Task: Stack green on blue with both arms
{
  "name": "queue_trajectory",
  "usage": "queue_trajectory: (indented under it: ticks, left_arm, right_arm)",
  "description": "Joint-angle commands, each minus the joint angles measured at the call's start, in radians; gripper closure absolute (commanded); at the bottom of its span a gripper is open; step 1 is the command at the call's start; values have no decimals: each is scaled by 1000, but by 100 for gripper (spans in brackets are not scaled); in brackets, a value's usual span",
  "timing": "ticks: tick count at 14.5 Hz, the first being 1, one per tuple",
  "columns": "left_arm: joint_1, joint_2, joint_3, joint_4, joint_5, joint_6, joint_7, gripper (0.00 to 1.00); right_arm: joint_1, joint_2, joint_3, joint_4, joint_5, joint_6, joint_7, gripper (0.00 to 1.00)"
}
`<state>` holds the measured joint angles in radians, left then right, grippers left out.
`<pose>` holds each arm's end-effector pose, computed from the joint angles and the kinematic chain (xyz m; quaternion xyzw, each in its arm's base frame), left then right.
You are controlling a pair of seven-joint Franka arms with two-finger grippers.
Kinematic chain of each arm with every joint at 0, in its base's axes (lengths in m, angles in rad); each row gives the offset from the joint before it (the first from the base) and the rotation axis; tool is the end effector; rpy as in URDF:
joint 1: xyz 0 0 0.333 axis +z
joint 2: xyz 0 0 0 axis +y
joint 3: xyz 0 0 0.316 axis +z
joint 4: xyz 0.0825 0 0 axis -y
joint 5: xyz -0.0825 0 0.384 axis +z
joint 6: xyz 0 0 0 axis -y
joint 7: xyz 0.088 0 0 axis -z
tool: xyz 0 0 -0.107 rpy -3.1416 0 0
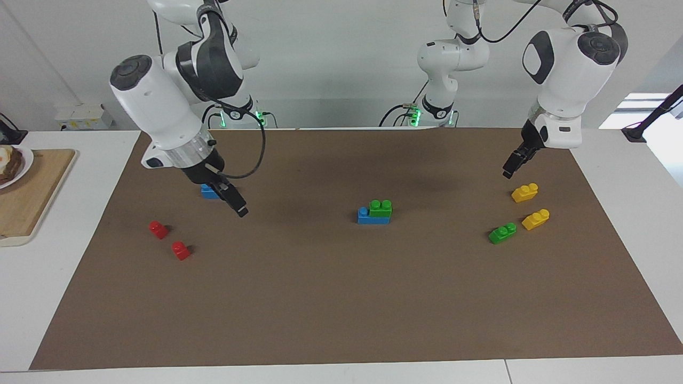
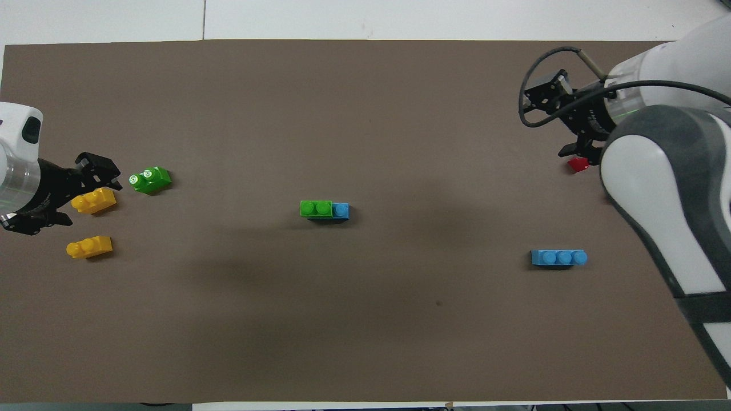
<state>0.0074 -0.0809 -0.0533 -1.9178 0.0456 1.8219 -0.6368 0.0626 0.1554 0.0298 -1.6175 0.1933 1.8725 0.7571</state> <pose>0.5349 -0.0216 0.5250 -0.9580 -0.2856 -0.0010 0.0253 0.6177 0.0707 0.5399 -0.9315 0.3473 -0.0057 0.1076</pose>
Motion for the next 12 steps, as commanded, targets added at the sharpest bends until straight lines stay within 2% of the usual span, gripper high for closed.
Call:
queue_trajectory:
  ticks: [1, 6, 9, 12]
  left_arm:
    - [0, -25, -5, -7, -7, -20, 31, 0]
    - [-13, -10, -3, 52, -41, -87, 263, 0]
    - [-13, 1, -3, 108, -41, -168, 377, 0]
    - [-12, 1, 1, 137, -29, -242, 503, 0]
  right_arm:
    - [-70, -65, 15, -9, -66, -74, -235, 4]
    - [-109, -163, 15, -10, -167, -220, -505, 3]
    - [-112, -212, 13, -21, -181, -301, -541, 2]
    - [-122, -215, 13, -19, -183, -331, -545, 0]
